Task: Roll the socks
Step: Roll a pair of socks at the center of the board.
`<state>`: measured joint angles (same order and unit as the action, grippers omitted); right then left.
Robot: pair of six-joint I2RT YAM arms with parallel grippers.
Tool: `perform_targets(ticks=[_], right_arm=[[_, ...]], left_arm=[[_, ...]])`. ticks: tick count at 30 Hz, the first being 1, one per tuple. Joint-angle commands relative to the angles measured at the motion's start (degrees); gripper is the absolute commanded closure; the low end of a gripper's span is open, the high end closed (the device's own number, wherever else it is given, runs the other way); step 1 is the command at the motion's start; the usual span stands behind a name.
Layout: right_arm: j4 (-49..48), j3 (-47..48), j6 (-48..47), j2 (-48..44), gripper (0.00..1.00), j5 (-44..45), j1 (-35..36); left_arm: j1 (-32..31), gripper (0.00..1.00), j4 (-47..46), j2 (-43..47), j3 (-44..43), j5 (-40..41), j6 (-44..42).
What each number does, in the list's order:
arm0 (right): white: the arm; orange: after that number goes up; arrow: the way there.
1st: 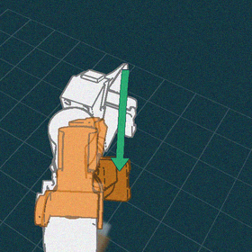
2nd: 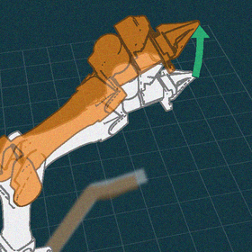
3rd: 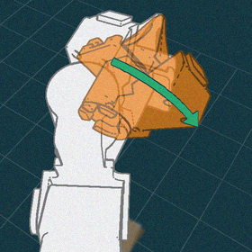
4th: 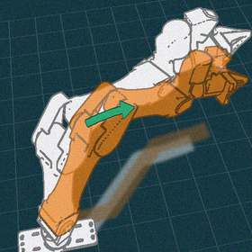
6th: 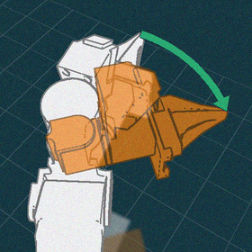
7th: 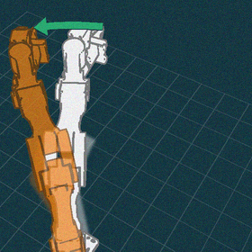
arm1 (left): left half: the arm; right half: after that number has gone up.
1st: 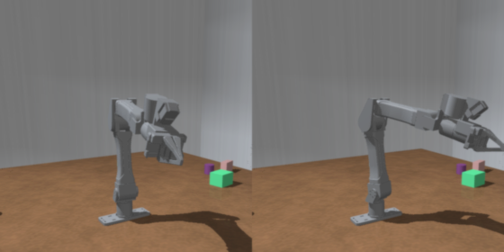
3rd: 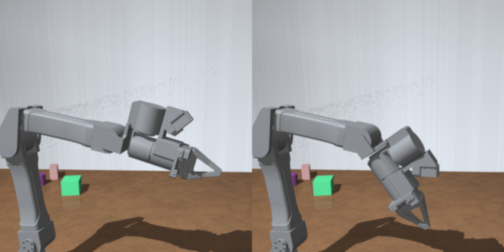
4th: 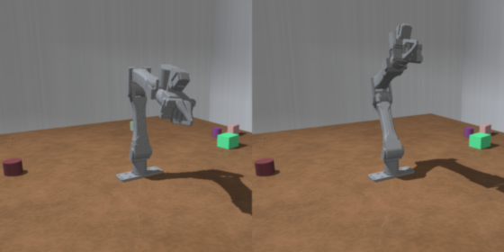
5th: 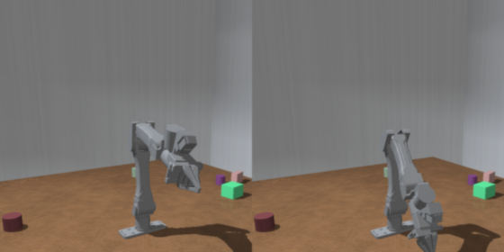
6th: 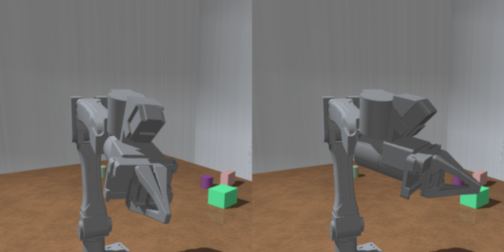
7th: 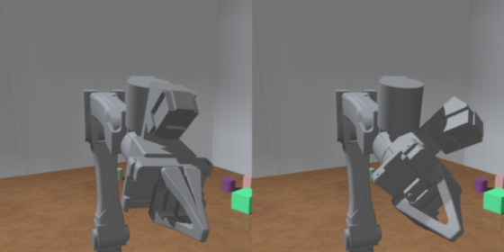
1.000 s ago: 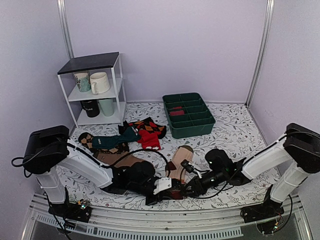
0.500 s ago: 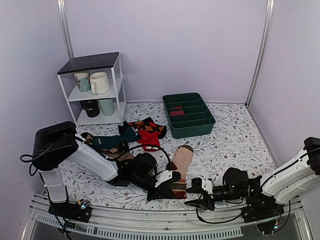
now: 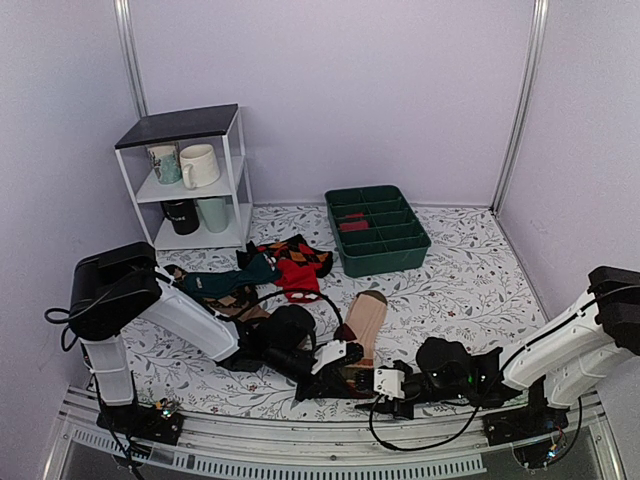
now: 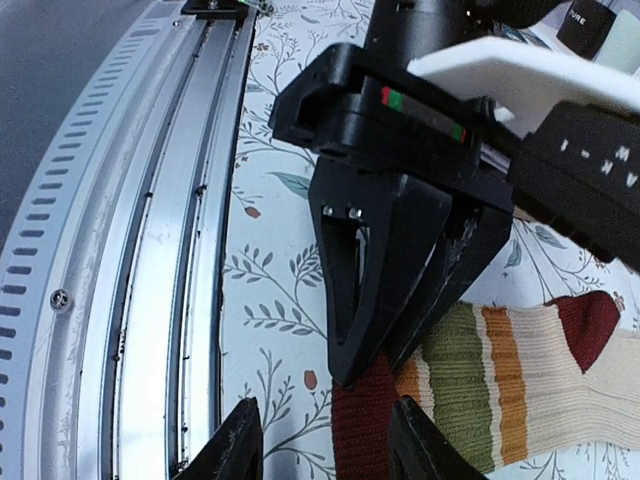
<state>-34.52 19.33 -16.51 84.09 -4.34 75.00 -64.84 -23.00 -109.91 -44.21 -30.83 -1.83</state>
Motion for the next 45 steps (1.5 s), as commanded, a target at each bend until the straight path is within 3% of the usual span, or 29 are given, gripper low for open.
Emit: perform_targets(ticks=[1, 13, 21, 29, 35, 38, 39, 45], right_arm=[[3.2, -0.3, 2.2, 1.2, 0.57, 1.7, 0.5], [10.2, 4.6, 7.4, 7.9, 0.60, 7.6, 1.0], [15.3, 5.8, 14.9, 9.4, 0.87, 8.3, 1.0], [16.5, 6.0, 23.6, 11.8, 0.96, 4.9, 0.9], [14.4, 4.1, 28.5, 11.6, 0.97, -5.8, -3.6], [13.7, 3.6, 31.6, 11.8, 0.97, -12.6, -6.4], [13.5, 3.6, 32.7, 12.3, 0.97, -15.2, -7.7], [12.9, 3.8, 39.9, 16.7, 0.97, -26.6, -12.3]], left_arm=[[-0.2, 1.00, 13.7, -4.8, 3.0, 2.4, 0.5], [-0.1, 1.00, 13.8, -4.9, 3.0, 2.3, 0.4], [-0.1, 1.00, 12.1, -2.1, 4.5, 4.6, 0.5], [-0.1, 0.79, 8.7, 9.7, 6.7, 13.1, -2.7], [-1.4, 0.78, -0.7, 20.9, 14.9, 21.0, -7.8], [-2.7, 0.67, -6.9, 26.3, 19.7, 21.3, -11.3], [-3.3, 0.68, -7.5, 27.2, 20.3, 21.6, -12.4], [-7.1, 0.68, -10.4, 24.1, 20.2, 22.1, -17.5]])
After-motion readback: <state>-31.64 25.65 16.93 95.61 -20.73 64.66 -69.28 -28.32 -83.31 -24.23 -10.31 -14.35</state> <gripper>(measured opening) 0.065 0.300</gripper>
